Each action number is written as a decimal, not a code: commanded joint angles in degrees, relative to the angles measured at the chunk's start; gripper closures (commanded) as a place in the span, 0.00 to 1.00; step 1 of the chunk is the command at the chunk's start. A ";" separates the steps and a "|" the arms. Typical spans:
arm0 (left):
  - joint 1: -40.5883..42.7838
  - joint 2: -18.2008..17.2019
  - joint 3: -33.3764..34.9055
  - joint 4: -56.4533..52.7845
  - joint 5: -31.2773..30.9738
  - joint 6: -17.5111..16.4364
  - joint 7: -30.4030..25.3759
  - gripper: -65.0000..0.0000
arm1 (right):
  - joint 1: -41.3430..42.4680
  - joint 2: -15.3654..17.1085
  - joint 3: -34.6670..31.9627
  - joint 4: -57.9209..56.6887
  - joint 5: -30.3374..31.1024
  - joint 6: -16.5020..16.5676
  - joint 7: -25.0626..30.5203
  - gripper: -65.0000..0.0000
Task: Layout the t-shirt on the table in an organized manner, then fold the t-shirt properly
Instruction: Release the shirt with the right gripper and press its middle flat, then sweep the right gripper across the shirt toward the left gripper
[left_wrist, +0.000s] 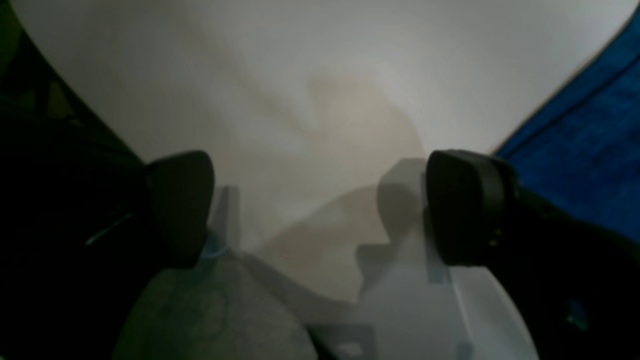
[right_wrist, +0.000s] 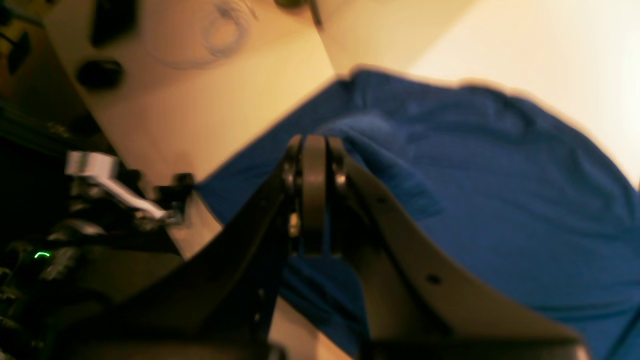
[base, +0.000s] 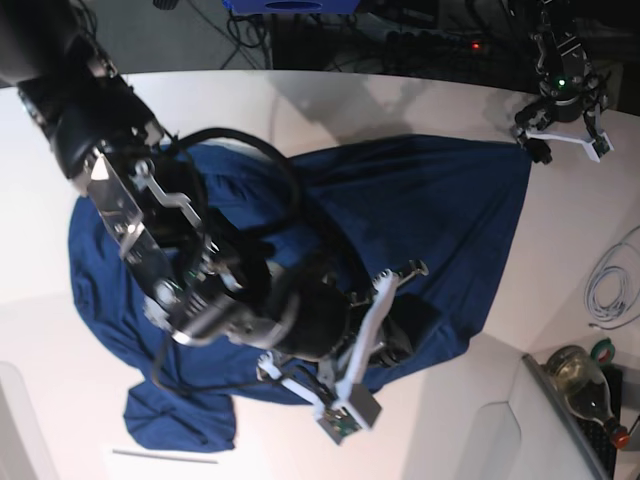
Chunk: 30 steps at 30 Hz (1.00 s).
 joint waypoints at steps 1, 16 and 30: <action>-0.09 -0.97 -0.17 2.27 0.35 0.30 -1.40 0.00 | -0.97 -0.14 2.34 1.96 -0.15 -0.08 1.20 1.00; -0.71 -0.97 0.09 8.42 0.44 0.21 -1.31 0.00 | -47.65 11.47 29.86 5.65 -0.15 0.18 33.11 1.00; -1.15 -0.97 0.09 7.72 0.44 0.21 -1.31 0.00 | -57.05 9.18 62.83 5.48 6.97 -0.17 45.50 1.00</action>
